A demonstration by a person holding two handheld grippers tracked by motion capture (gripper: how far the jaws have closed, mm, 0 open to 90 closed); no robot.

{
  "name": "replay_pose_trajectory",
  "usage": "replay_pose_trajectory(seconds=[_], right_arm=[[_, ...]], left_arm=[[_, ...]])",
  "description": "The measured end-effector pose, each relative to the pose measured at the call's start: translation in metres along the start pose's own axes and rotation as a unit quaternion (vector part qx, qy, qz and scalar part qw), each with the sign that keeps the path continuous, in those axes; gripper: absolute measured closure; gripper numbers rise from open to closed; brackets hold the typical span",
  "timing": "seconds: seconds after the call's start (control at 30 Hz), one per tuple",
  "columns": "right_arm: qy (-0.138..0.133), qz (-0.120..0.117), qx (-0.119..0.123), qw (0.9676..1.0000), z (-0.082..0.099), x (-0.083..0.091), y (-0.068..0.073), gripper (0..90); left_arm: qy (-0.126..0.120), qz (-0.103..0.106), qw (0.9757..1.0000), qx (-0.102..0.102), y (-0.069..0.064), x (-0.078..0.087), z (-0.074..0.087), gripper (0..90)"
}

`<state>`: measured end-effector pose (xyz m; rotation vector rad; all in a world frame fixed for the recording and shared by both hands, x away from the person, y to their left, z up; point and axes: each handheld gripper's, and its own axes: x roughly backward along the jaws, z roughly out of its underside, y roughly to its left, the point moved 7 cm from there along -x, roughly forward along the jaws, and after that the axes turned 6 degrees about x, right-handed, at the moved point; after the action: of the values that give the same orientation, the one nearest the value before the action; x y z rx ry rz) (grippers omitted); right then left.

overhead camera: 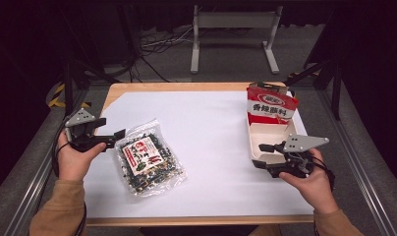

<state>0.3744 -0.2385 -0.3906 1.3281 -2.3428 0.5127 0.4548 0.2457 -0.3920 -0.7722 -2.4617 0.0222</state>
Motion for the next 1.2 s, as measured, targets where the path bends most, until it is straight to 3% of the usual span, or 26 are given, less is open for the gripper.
replay_pose_trajectory(seconds=[0.2, 0.3, 0.37, 0.57, 0.8, 1.2], right_arm=[[0.006, -0.011, 0.003, 0.9999, 0.002, -0.009, 0.007, 41.1], [0.007, -0.015, 0.007, 0.9998, 0.002, -0.012, 0.009, 42.2], [0.008, -0.015, 0.006, 0.9998, 0.002, -0.013, 0.010, 43.7], [0.018, -0.009, 0.031, 0.9993, 0.007, -0.016, 0.012, 51.5], [0.026, -0.017, 0.058, 0.9978, 0.007, -0.019, 0.017, 55.9], [0.015, -0.040, 0.074, 0.9964, 0.003, -0.019, 0.025, 56.7]], left_arm=[[0.003, -0.012, 0.9998, 0.016, 0.019, -0.007, 0.009, 16.5], [0.011, -0.029, 0.9995, 0.004, 0.027, -0.012, 0.015, 20.9], [0.010, -0.028, 0.9995, 0.008, 0.033, -0.017, 0.018, 22.8], [0.006, -0.028, 0.9994, 0.019, 0.049, -0.023, 0.026, 30.6], [0.025, -0.035, 0.9986, 0.030, 0.065, -0.033, 0.036, 33.3], [0.054, -0.027, 0.9948, 0.081, 0.091, -0.042, 0.059, 43.5]])
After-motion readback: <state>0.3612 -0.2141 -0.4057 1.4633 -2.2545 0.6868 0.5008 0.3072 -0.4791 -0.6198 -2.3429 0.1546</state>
